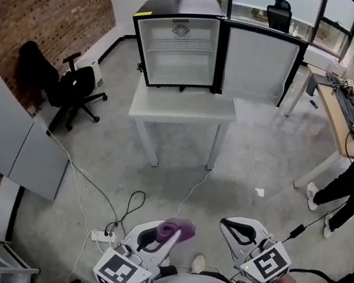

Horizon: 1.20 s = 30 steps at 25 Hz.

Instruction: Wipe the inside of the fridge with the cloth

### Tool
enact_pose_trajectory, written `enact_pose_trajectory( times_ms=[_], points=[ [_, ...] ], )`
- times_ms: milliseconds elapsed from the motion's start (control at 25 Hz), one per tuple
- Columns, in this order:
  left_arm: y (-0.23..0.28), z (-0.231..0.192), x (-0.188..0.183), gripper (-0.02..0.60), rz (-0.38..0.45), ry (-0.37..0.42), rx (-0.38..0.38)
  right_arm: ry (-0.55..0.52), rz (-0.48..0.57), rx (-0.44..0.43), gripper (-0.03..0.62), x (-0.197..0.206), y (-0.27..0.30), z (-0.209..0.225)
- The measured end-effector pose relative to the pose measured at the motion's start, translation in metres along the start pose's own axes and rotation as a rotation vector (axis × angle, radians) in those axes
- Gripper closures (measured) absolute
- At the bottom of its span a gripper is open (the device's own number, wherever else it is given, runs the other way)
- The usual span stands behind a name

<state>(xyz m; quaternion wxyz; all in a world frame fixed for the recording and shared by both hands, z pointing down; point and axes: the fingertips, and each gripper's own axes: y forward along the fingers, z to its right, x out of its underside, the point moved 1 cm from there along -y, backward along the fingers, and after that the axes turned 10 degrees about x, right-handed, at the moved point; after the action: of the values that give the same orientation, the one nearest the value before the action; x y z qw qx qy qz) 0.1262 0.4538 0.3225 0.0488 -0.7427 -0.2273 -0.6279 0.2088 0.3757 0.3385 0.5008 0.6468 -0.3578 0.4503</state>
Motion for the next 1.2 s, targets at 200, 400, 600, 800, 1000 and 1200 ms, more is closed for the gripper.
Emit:
enact_pose_trajectory(
  times_ms=[200,400,600,800,1000,1200],
  points=[
    [-0.023,-0.024,-0.002,0.512,0.013,-0.003,-0.001,0.009,-0.044,0.005,0.591,-0.009,0.028,-0.014],
    [-0.048,-0.052,0.000,0.512,0.024,-0.005,0.002,-0.025,-0.043,-0.003,0.591,-0.032,0.057,-0.039],
    [-0.059,-0.076,0.010,0.512,0.026,-0.046,0.042,-0.003,-0.067,0.040,0.591,-0.033,0.076,-0.044],
    [-0.042,-0.108,0.013,0.512,0.029,-0.060,0.037,-0.003,-0.113,0.074,0.591,-0.025,0.103,-0.015],
    [0.004,-0.151,-0.005,0.512,0.007,-0.061,0.010,0.013,-0.081,0.028,0.591,-0.026,0.142,0.031],
    [0.064,-0.192,-0.045,0.512,0.001,-0.005,-0.006,0.021,-0.047,0.019,0.591,-0.036,0.171,0.097]
  ],
)
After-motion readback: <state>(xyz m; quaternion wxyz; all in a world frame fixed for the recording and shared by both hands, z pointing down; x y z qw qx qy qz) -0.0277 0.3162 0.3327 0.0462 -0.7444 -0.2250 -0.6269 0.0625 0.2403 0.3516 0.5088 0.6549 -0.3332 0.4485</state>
